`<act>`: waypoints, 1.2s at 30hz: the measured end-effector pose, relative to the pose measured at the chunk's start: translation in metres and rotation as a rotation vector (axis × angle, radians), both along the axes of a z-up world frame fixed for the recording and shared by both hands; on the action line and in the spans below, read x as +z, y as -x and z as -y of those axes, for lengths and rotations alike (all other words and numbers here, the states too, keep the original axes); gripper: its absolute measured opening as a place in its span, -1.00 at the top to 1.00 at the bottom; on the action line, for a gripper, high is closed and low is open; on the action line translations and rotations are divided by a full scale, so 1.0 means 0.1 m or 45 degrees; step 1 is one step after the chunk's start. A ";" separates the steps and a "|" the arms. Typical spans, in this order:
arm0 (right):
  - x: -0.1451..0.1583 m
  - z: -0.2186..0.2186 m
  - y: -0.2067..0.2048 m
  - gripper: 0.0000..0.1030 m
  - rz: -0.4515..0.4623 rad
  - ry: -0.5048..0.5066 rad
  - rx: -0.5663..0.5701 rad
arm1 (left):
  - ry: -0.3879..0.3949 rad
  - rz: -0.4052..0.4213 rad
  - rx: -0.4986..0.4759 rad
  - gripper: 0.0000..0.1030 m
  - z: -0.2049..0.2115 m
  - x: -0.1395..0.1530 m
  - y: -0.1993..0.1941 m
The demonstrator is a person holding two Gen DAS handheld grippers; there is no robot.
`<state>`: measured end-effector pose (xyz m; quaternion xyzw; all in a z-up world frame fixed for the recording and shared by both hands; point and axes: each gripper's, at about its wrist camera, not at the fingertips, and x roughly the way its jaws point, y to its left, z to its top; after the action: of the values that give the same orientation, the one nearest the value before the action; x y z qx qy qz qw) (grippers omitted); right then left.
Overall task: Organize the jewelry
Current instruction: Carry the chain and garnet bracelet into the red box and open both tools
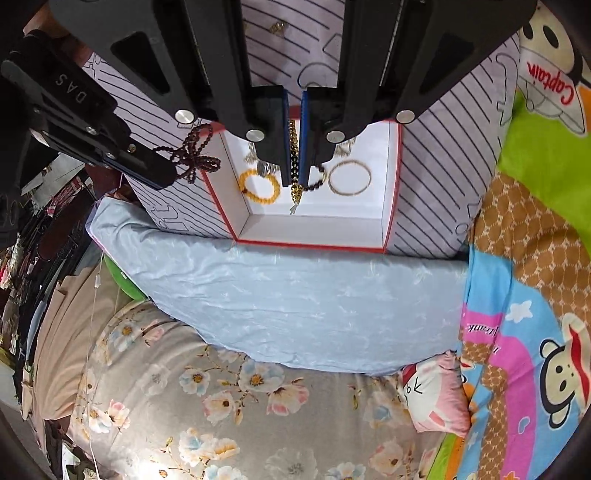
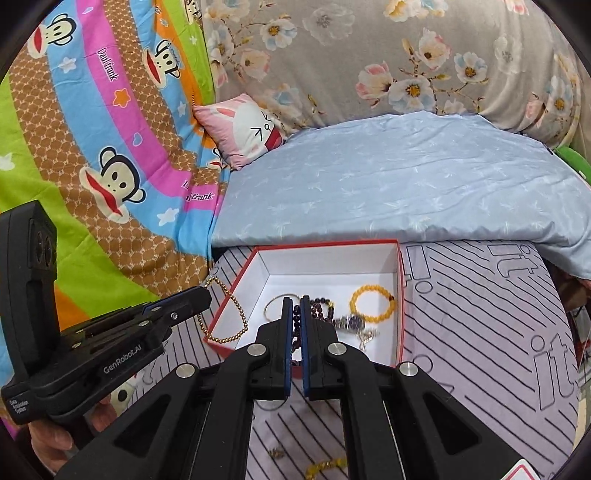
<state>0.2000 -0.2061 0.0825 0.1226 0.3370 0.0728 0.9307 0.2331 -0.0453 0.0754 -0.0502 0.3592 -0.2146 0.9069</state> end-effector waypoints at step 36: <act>-0.71 -0.02 -1.28 0.92 -0.177 0.030 -0.005 | -0.130 -0.093 0.076 0.94 0.19 -0.60 -1.05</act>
<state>0.3283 -0.2037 0.0116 0.1171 0.4012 0.0583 0.9066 0.3376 -0.0640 0.0153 -0.0223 0.4008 -0.1670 0.9006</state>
